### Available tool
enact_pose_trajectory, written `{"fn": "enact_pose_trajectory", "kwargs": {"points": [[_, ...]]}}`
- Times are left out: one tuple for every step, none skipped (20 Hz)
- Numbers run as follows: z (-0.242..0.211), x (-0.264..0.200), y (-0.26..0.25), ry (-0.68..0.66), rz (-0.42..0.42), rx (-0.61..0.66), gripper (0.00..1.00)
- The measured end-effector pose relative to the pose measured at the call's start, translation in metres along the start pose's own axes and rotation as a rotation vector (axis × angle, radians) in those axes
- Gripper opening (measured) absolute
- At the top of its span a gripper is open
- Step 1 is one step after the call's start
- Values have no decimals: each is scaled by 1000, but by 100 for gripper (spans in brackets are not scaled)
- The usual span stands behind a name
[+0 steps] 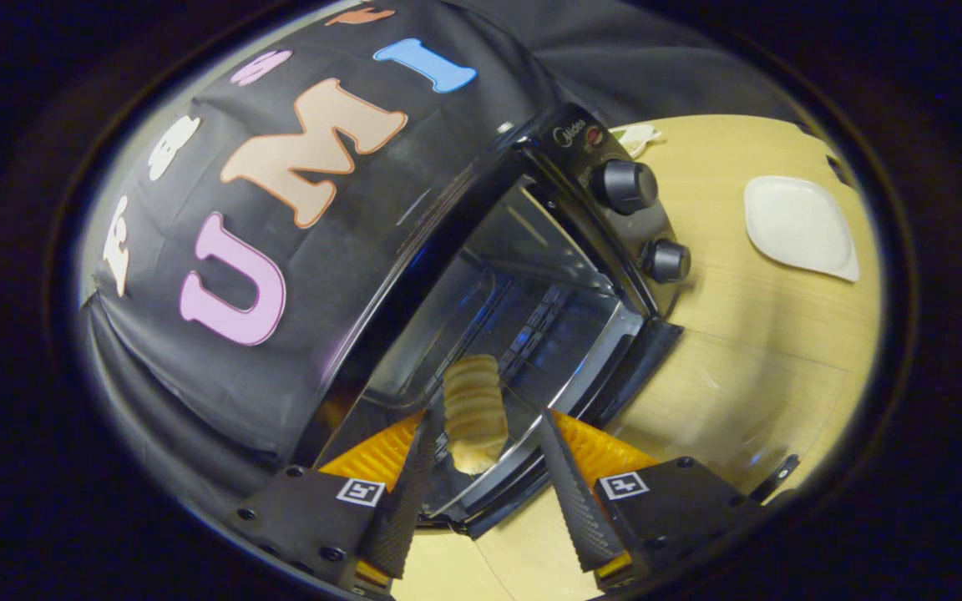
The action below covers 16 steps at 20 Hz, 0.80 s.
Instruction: Open the toaster oven, put the food inside, and close the toaster oven door.
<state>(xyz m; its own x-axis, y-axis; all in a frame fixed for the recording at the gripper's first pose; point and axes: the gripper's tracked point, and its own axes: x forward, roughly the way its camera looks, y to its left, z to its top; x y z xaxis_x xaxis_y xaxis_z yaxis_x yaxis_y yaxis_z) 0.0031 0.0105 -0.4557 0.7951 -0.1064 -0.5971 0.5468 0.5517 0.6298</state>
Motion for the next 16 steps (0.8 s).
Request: {"fn": "enact_pose_trajectory", "kwargs": {"points": [[0, -5, -2, 6, 2, -20, 78], [-1, -11, -3, 14, 7, -41, 78], [-1, -16, -4, 23, 11, -65, 78], [-1, -21, -5, 33, 17, -87, 78], [-2, -27, -7, 44, 24, -110, 78], [-3, -34, -7, 56, 32, -132, 78], [-4, -41, -9, 71, 40, -156, 78], [-7, -49, -11, 88, 49, -182, 78], [-9, -55, -13, 103, 58, -211, 78], [-13, -63, -15, 121, 66, -241, 78], [-16, -71, -19, 139, 75, -272, 78], [-21, -80, -23, 157, 81, -302, 78], [-25, -88, -27, 176, 87, -331, 78], [-30, -96, -33, 193, 92, -360, 78], [-35, -102, -38, 209, 95, -389, 78], [-40, -111, -44, 223, 93, -418, 78]]}}
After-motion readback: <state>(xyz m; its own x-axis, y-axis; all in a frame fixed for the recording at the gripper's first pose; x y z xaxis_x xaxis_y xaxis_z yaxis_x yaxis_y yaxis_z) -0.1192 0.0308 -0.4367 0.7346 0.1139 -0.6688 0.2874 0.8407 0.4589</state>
